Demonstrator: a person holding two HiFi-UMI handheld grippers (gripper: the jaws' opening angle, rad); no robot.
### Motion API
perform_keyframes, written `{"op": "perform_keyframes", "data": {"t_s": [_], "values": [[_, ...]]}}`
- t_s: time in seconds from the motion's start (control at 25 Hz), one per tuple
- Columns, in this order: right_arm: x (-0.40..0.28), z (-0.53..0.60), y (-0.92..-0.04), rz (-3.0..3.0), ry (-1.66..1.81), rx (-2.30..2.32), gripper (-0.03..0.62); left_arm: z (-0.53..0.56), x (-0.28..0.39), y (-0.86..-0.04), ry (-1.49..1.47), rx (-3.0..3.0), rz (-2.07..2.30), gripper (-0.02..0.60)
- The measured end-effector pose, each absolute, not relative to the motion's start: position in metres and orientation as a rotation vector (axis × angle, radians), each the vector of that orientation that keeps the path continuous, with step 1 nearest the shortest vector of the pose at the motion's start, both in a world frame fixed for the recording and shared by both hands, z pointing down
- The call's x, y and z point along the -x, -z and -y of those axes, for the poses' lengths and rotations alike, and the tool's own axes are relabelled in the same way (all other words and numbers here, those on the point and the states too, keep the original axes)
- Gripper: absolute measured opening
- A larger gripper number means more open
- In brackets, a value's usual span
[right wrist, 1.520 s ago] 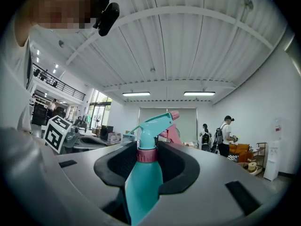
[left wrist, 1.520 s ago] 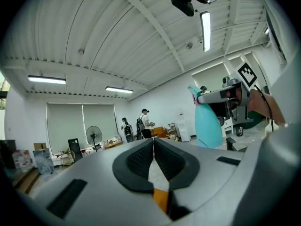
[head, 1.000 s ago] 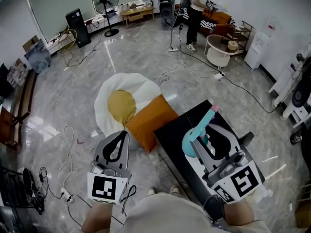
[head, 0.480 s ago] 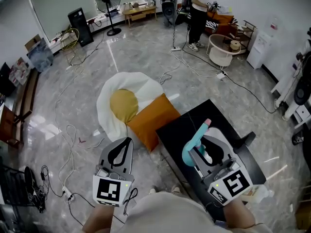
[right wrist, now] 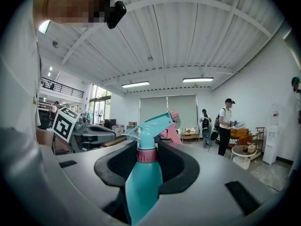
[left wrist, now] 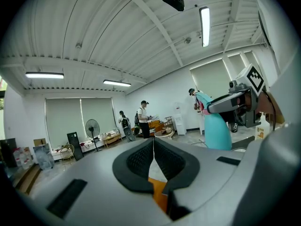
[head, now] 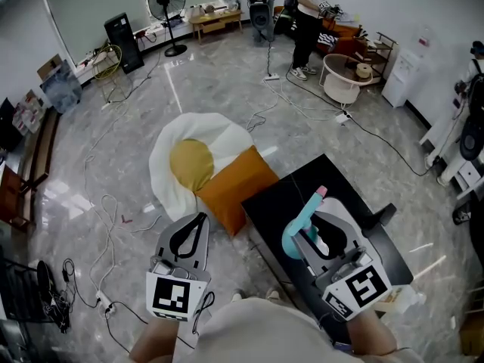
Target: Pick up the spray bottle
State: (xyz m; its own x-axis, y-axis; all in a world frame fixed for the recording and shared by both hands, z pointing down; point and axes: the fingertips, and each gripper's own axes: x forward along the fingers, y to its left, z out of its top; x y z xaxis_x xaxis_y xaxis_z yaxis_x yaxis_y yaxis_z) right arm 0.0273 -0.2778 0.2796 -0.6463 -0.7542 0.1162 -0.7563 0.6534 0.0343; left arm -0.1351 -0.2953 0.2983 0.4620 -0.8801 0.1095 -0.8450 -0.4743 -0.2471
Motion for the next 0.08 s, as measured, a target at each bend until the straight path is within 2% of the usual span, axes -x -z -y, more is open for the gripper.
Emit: {"op": "perform_keyframes", "data": {"t_s": [0.08], "values": [[-0.0278, 0.2757, -0.2777, 2.745, -0.020, -1.266, 0.161, 0.2934, 0.1350, -0.2957, 0.321, 2.550, -1.524, 0.025]]}}
